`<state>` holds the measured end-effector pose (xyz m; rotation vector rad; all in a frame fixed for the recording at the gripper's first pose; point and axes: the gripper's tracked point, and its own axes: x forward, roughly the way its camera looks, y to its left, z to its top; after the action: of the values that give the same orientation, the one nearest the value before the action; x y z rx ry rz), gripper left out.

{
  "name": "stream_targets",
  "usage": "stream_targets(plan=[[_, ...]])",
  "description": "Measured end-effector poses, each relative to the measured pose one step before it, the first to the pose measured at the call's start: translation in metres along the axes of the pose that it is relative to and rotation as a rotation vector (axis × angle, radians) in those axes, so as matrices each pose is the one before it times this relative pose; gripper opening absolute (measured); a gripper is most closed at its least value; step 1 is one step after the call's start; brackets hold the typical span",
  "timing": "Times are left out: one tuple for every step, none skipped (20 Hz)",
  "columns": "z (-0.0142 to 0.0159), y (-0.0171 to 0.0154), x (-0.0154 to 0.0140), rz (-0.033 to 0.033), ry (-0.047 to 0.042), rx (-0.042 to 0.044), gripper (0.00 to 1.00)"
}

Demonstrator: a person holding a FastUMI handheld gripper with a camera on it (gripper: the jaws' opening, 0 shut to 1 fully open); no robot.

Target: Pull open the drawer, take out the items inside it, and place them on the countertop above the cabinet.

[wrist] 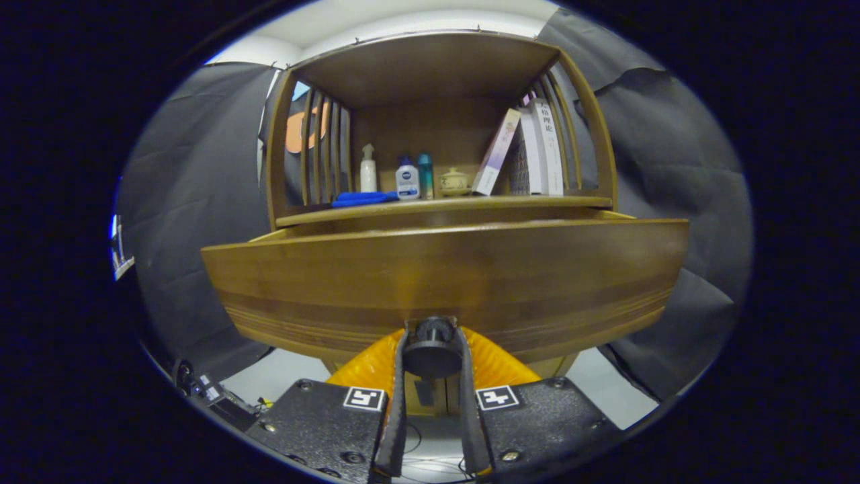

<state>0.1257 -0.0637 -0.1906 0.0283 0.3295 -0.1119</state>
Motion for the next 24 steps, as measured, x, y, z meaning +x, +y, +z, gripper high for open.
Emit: stream_targets(plan=[[-0.00295,0.00002,-0.00550,0.00474,-0.00323,0.00097,0.37],[-0.00220,0.00121,-0.00674,0.00424,0.00144,0.00468,0.36],[-0.00339,0.00102,-0.00707,0.00331,0.00011,0.00089,0.36],[-0.00363,0.00118,-0.00665,0.00728,0.00052,-0.00420,0.35],[-0.00250,0.00068,-0.00570,0.00845,0.00307,-0.00272,0.35],[-0.00257,0.00040,-0.00510,0.01117,0.00561,0.00083,0.35],[-0.00257,0.00068,-0.00400,0.01762,0.01106,0.00419,0.35],[-0.00016,0.00135,-0.00189,0.01957,0.01161,0.00367,0.35],[-0.00184,-0.00032,-0.00097,0.00604,0.01186,0.01038,0.35],[-0.00016,-0.00048,-0.00100,0.00617,0.01230,0.01007,0.35],[0.00074,0.00035,0.00069,0.00194,0.01329,0.00593,0.35],[-0.00092,0.00049,-0.00056,0.00070,0.01974,-0.00224,0.35],[-0.00077,-0.00056,-0.00136,-0.00465,0.02758,-0.00726,0.39],[0.00042,-0.00018,-0.00271,0.00163,0.02131,0.00093,0.43],[0.00430,0.00149,-0.00461,0.00531,0.01064,-0.00018,0.46],[0.00511,0.00275,-0.00516,0.01269,0.00652,-0.00293,0.49],[0.00606,0.00471,-0.00668,0.01958,0.00309,-0.00791,0.57],[0.00729,0.00542,-0.00560,0.01972,0.00073,-0.01037,0.66],[0.00842,0.00619,-0.00719,0.02609,-0.00472,-0.00482,0.74],[0.00796,0.01053,-0.00654,0.03874,-0.00121,0.00503,0.82],[0.00985,0.00773,-0.00563,0.03166,0.00128,0.00388,0.82],[0.01005,0.00410,-0.00444,0.01835,-0.00023,0.00162,0.89],[0.00971,0.00408,-0.00225,0.01739,-0.00281,-0.00688,0.92],[0.01307,0.00241,-0.00017,0.00811,-0.00458,-0.00800,0.95]])
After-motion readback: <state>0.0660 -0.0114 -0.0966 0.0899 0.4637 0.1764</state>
